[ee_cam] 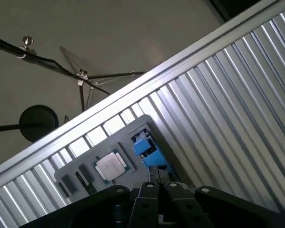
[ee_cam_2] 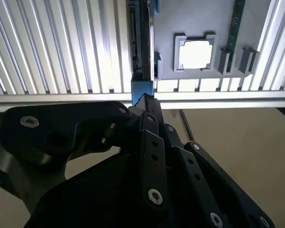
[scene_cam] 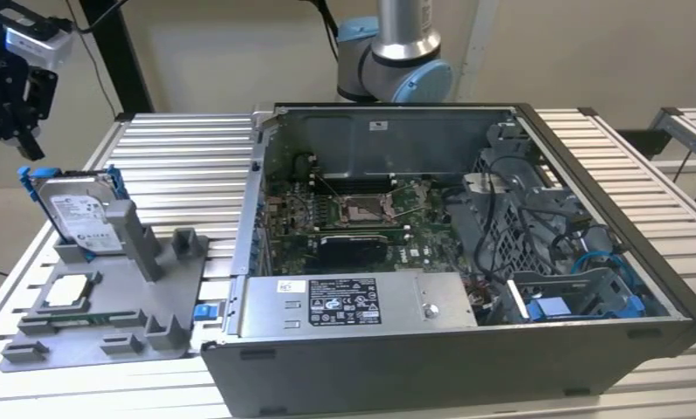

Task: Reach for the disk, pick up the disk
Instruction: 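Pick up the disk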

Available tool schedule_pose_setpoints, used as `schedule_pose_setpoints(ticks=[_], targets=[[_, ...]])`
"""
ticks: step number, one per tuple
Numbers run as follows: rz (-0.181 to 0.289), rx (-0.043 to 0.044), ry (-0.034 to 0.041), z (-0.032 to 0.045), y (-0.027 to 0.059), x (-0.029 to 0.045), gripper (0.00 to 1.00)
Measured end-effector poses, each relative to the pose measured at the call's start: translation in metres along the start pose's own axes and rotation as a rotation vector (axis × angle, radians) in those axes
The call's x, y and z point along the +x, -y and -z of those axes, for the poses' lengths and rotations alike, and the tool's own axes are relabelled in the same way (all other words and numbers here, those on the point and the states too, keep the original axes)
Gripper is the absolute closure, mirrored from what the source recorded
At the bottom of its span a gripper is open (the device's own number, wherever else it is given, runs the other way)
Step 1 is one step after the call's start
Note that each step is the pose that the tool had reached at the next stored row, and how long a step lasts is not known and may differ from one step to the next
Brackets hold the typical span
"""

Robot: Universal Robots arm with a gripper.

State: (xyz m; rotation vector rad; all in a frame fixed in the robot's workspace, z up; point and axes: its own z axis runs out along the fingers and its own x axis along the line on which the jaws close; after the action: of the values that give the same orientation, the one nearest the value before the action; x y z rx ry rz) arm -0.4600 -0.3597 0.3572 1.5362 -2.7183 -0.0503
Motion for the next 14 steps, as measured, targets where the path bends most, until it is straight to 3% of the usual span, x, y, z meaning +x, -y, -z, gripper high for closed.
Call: schedule_pose_setpoints(ticks=[14], targets=[[0.254, 0.0002, -0.0095, 0.0, 0.0, 0.0, 1.0]])
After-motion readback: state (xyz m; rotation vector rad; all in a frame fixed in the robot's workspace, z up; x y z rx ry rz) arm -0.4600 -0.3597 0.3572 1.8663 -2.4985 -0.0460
